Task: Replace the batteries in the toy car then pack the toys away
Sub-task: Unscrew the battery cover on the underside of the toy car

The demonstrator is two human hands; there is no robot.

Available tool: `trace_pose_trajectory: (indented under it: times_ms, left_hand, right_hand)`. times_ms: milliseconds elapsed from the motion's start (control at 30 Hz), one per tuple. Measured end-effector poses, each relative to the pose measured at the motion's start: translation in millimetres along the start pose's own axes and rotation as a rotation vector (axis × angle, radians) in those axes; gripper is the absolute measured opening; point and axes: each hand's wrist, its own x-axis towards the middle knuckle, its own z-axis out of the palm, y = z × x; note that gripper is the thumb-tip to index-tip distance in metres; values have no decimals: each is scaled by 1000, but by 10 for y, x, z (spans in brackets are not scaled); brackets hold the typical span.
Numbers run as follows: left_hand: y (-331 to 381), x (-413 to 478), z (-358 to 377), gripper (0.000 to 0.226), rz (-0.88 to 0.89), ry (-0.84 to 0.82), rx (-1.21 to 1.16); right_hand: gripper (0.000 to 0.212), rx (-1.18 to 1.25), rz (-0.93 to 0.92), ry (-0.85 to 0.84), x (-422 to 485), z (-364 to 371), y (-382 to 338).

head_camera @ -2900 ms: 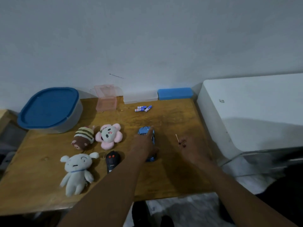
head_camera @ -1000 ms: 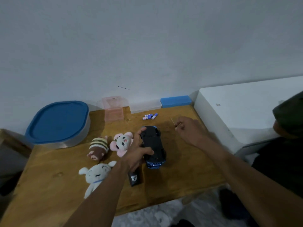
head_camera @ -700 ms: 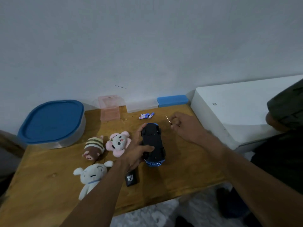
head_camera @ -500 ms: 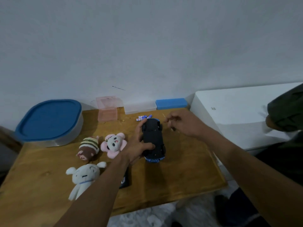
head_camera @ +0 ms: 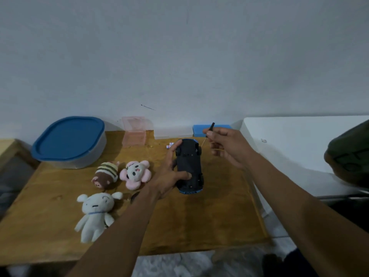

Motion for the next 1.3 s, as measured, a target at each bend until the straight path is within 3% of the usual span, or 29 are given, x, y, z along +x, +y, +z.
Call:
trace_pose_trajectory:
  times_ms: [167, 300, 767, 1300]
  left_hand:
    - [72, -19, -18, 102, 12, 14, -12]
    - [138, -62, -88, 103, 11, 27, -23]
    - [314, -123, -336, 106, 53, 14, -15]
    - [480, -204, -281, 102, 56, 20, 2]
  right_hand:
    - [8, 17, -86, 88, 74, 115, 146]
    - [20, -43, -191, 156, 74, 259, 188]
    - [11, -2, -304, 159, 117, 556, 164]
    - [10, -178, -423, 118, 91, 576, 42]
